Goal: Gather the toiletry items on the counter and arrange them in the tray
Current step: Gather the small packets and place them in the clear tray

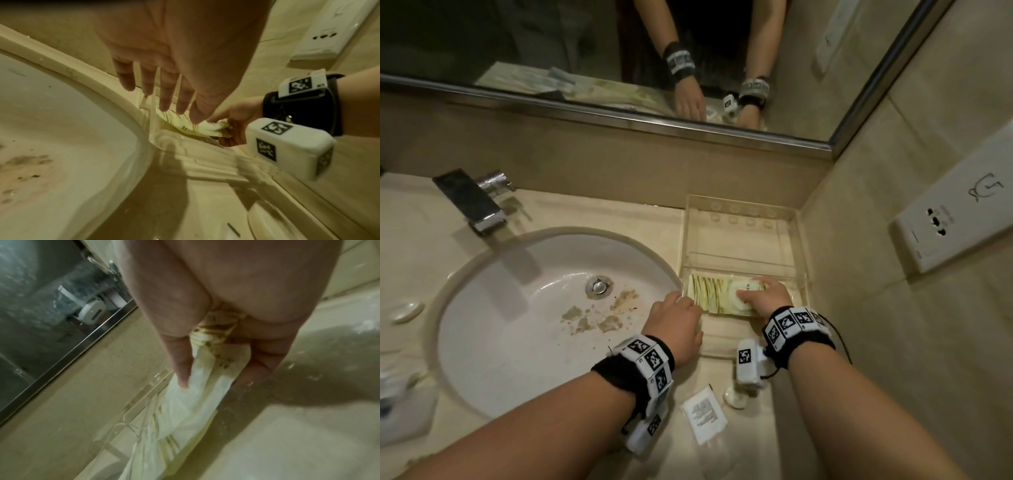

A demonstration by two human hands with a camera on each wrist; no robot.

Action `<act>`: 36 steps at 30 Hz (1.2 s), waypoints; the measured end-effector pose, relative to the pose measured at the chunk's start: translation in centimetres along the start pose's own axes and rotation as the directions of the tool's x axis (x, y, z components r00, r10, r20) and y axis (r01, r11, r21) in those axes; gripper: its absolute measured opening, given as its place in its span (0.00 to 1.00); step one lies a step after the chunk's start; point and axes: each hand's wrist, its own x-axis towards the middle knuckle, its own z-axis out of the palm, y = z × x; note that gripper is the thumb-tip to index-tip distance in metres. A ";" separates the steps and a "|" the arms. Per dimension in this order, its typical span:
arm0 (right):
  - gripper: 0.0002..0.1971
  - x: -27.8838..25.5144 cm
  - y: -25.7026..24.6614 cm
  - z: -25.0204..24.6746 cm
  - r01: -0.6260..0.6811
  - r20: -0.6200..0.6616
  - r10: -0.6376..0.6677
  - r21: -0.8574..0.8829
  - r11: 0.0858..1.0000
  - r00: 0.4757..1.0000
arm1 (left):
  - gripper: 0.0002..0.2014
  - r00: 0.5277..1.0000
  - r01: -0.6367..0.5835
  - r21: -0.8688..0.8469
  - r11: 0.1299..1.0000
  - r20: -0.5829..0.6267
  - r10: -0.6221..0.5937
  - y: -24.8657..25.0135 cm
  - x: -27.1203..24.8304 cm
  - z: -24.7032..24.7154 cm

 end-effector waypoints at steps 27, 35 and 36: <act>0.37 -0.3 -0.6 1.4 -0.089 -0.269 0.099 0.048 0.995 0.958 | 0.21 1.000 -0.014 0.174 0.985 0.018 0.011 2.2 3.1 1.3; 0.21 -0.3 0.4 -0.2 -0.093 -0.257 0.073 -0.064 0.994 0.964 | 0.22 0.999 -0.004 0.199 0.980 0.032 -0.003 3.0 3.7 1.6; 0.20 -0.2 0.4 -0.2 -0.082 -0.248 0.062 -0.071 0.994 0.967 | 0.23 0.999 0.001 0.196 0.981 0.033 -0.008 3.1 3.8 1.7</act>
